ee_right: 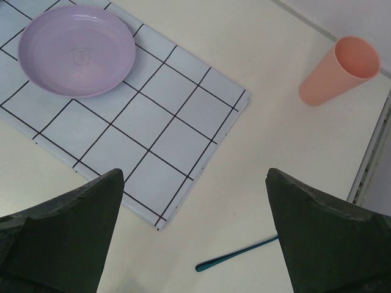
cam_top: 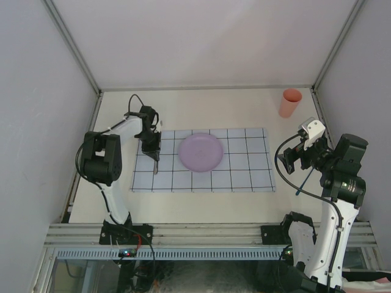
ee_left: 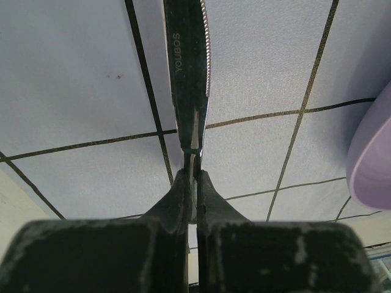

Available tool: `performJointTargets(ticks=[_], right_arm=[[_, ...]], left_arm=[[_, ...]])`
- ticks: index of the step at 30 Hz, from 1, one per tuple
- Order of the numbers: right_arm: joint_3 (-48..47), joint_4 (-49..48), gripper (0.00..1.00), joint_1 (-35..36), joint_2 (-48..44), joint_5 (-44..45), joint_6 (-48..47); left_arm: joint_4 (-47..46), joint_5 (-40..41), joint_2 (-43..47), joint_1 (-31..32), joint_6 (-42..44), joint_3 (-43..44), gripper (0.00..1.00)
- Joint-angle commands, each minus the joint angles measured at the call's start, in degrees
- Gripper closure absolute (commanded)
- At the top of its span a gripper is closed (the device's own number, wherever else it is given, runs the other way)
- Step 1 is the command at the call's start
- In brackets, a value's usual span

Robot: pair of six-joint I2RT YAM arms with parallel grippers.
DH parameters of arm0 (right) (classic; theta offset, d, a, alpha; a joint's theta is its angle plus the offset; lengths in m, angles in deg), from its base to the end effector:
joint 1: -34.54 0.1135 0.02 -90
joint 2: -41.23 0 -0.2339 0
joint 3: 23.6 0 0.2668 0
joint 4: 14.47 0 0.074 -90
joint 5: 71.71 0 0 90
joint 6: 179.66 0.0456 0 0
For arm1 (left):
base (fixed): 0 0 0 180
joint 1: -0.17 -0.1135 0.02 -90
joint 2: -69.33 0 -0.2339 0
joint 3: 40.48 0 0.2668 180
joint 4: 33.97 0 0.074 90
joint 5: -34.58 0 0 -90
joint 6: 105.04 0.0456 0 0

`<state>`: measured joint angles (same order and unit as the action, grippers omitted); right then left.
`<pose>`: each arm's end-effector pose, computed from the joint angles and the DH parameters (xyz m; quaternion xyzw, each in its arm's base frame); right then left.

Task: Set the dinner table for one person
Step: Place the knife on the napkin.

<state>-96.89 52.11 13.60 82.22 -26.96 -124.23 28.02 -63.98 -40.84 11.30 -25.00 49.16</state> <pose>0.1579 -0.0257 0.3497 -0.2753 0.7890 0.1001 0.5401 0.3578 -0.0773 0.1214 0.0150 0.9950 -0.0851 0.0503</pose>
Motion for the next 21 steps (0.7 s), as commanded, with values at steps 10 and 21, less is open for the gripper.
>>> performJointTargets(ticks=[10, 21], right_arm=[[-0.32, -1.84, 0.0, -0.32, 0.34, -2.76, 0.51], [0.53, -1.12, 0.0, -0.41, -0.13, -2.24, -0.32]], left_arm=[[0.11, 0.26, -0.76, -0.02, -0.58, 0.8, 1.0], [0.05, -0.1, -2.32, -0.03, -0.47, 1.38, 1.0]])
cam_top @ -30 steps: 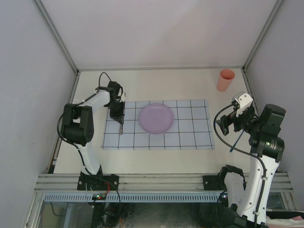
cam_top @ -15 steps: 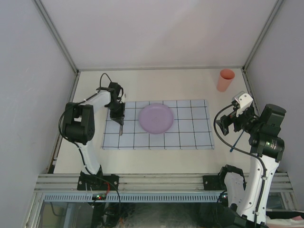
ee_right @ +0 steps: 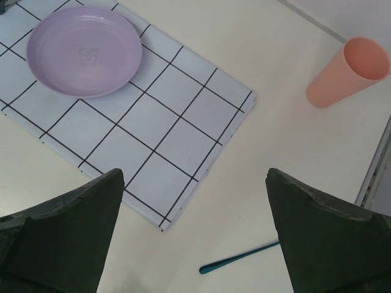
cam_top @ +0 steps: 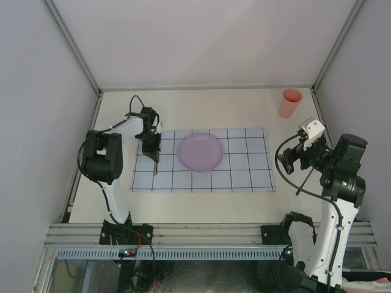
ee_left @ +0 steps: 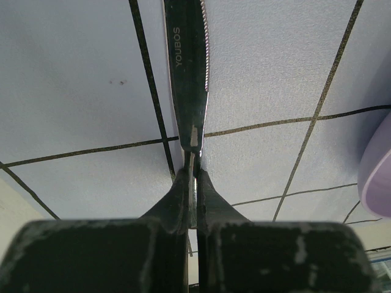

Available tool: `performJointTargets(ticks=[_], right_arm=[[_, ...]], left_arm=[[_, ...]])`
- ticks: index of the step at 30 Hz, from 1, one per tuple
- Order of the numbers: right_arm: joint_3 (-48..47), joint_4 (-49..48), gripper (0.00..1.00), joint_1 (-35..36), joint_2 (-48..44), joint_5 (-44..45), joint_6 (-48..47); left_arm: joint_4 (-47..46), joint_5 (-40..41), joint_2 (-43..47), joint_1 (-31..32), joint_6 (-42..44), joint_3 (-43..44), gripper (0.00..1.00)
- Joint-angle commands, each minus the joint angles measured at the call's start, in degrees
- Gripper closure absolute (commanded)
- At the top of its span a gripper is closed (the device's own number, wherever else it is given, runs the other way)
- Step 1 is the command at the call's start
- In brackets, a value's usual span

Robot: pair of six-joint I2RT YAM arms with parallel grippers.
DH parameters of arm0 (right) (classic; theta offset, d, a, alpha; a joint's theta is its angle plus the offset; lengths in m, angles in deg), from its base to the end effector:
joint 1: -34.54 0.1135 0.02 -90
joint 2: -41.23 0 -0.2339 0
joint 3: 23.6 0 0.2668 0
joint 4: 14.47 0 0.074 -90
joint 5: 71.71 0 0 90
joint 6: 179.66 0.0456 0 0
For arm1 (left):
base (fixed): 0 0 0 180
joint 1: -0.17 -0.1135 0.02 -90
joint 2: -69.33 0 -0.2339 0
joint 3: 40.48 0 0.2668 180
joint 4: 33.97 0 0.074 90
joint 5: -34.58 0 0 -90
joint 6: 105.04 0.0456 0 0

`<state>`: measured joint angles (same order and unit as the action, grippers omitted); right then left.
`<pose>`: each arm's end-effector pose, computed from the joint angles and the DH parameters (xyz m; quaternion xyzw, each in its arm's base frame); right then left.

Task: Set the dinner table for one person
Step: Place the knife on the napkin.

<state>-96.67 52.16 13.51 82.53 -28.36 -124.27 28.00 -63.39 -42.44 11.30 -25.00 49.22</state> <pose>0.1589 -0.0256 0.3482 -0.2782 0.7866 0.1121 0.5397 0.3583 -0.0769 0.1120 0.0138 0.9961 -0.0777 0.0383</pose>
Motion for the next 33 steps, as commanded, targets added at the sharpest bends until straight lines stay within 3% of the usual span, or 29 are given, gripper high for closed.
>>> performJointTargets(ticks=[1, 33], right_arm=[[0.34, -1.11, 0.0, -0.31, -0.47, -0.85, -0.38], [0.84, -0.57, 0.0, -0.66, -1.35, -0.8, -0.36]], left_arm=[[0.07, -0.84, -0.68, 0.02, -0.49, 1.28, 1.0], [-0.09, -4.18, -1.25, -0.62, -2.14, 2.06, 1.0]])
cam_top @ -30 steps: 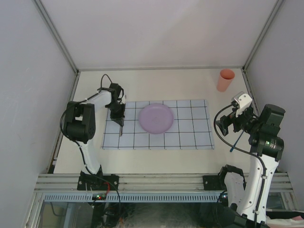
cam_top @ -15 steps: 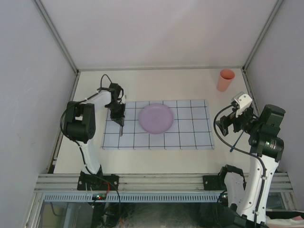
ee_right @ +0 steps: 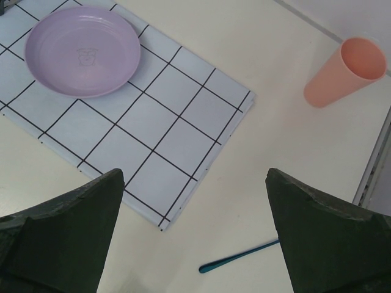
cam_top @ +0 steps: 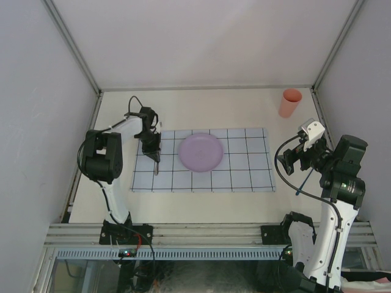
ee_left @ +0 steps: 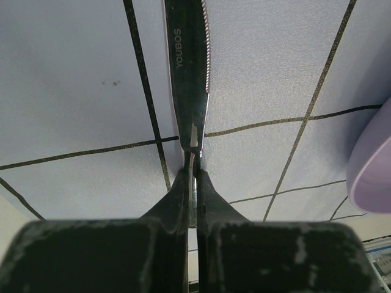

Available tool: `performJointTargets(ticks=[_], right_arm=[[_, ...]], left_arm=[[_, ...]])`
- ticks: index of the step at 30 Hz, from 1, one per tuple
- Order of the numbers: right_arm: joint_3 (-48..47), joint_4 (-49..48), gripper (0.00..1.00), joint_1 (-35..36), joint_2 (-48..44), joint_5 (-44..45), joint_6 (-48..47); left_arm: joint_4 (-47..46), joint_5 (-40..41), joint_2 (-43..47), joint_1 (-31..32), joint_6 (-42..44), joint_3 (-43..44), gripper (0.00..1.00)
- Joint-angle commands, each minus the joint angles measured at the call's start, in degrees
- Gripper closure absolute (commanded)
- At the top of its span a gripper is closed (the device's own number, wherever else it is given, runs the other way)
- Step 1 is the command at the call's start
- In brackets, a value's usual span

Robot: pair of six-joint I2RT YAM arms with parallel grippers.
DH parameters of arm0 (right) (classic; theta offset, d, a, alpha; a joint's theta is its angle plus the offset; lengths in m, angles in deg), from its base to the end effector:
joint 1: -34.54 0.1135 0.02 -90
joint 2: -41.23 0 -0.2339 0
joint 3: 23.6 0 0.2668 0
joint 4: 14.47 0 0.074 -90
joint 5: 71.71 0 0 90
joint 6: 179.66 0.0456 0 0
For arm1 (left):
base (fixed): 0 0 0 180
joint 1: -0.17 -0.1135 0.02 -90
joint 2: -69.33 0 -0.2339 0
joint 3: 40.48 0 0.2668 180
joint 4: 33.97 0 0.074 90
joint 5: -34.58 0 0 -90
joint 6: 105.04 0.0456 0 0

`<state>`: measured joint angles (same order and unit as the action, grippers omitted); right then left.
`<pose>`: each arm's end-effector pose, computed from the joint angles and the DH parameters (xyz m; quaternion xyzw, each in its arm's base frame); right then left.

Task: Set the dinner table for one person
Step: Place the knife on the napkin.

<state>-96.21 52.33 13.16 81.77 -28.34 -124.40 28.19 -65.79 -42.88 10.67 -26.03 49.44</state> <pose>0.1563 -0.0256 0.3472 -0.2770 0.7867 0.1090 0.5408 0.3591 -0.0749 0.1106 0.0001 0.9947 -0.0977 0.0305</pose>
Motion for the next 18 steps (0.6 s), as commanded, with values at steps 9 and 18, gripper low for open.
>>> performJointTargets(ticks=[9, 18], right_arm=[[0.98, -1.02, 0.0, -0.29, -0.73, -0.89, -0.38], [1.22, -0.79, 0.0, -0.23, -1.24, -1.01, -0.52]], left_arm=[[-0.23, 0.09, -0.12, -0.02, -0.25, 1.91, 1.0], [0.12, 1.21, 1.17, -0.02, 0.47, 2.58, 0.8]])
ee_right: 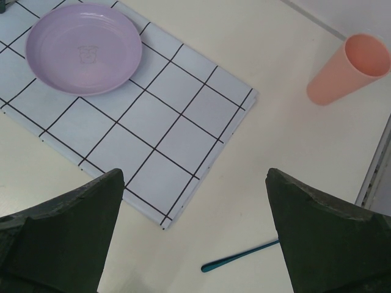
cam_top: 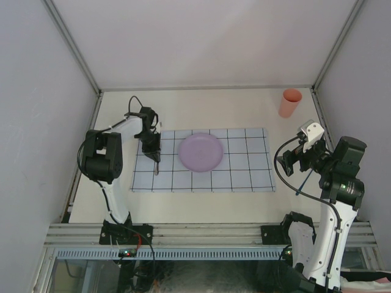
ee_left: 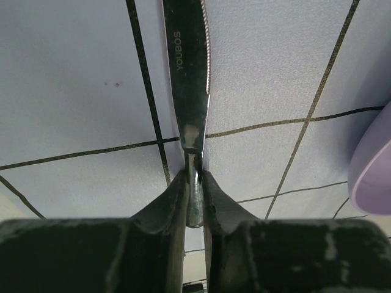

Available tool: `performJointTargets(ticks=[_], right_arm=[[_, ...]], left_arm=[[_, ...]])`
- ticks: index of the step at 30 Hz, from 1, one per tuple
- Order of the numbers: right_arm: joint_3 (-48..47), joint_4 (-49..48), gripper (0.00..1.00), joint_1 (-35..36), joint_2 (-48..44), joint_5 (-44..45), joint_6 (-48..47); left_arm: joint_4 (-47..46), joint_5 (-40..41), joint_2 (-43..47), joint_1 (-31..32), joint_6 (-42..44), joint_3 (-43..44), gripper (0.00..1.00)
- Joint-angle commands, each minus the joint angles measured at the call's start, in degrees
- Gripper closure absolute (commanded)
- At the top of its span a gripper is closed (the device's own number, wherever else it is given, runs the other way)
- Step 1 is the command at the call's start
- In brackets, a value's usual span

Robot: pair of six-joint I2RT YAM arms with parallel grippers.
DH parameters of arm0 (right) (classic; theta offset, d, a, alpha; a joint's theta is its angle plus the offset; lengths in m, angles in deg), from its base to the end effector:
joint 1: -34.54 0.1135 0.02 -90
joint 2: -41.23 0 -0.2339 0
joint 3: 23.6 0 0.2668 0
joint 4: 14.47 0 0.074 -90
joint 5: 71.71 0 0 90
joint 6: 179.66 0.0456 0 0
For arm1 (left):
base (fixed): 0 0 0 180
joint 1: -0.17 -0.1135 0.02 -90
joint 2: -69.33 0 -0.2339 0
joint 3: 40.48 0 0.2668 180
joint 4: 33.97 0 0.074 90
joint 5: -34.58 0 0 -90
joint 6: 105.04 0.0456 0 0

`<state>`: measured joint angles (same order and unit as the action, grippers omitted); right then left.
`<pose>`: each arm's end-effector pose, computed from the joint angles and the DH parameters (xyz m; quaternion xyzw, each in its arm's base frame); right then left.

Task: Set the dinner table for one person
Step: Place the knife on the napkin, then pick up the spoon from the center of the board.

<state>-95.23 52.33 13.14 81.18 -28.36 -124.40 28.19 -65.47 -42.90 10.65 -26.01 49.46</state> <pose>0.1554 -0.0253 0.3432 -0.2759 0.7883 0.1109 0.5387 0.3593 -0.0746 0.1105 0.0000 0.9950 -0.0949 0.0311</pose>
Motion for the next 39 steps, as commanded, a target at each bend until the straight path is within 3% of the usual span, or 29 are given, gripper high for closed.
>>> performJointTargets(ticks=[1, 8, 17, 25, 30, 32, 36, 39], right_arm=[[0.27, -0.72, 0.0, -0.21, -0.66, -0.96, -0.56], [0.61, -0.98, 0.0, -0.04, -0.92, -1.16, -0.58], [1.89, -2.09, 0.0, 0.43, -1.49, -1.52, -0.26], [9.07, -17.67, 0.0, 3.34, -0.87, 5.7, 12.13], [13.32, -24.71, 0.0, 9.75, 6.57, 13.57, 19.4], [14.0, -27.67, 0.0, 11.98, 11.12, 16.84, 21.57], [13.57, -32.83, 0.0, 13.04, 19.93, 23.53, 24.22], [9.9, -32.81, 0.0, 10.71, 25.84, 23.43, 28.82]], left_arm=[[0.25, 1.21, 1.17, 0.05, 0.5, 2.69, 0.77], [1.7, 2.31, 1.8, 0.01, 0.89, 4.04, 0.69], [5.25, 5.09, 4.81, 0.05, 3.26, 8.28, 0.68], [-0.21, 19.29, 19.79, 0.05, 9.36, 10.9, 0.68], [-10.9, 29.08, 26.64, -0.24, 14.9, 8.19, 0.68], [-13.9, 30.17, 27.31, -0.32, 18.1, 8.21, 0.6], [-12.08, 35.12, 24.45, -0.37, 20.13, 14.43, 0.27], [-7.55, 31.4, 22.51, -0.71, 22.48, 20.0, 0.24]])
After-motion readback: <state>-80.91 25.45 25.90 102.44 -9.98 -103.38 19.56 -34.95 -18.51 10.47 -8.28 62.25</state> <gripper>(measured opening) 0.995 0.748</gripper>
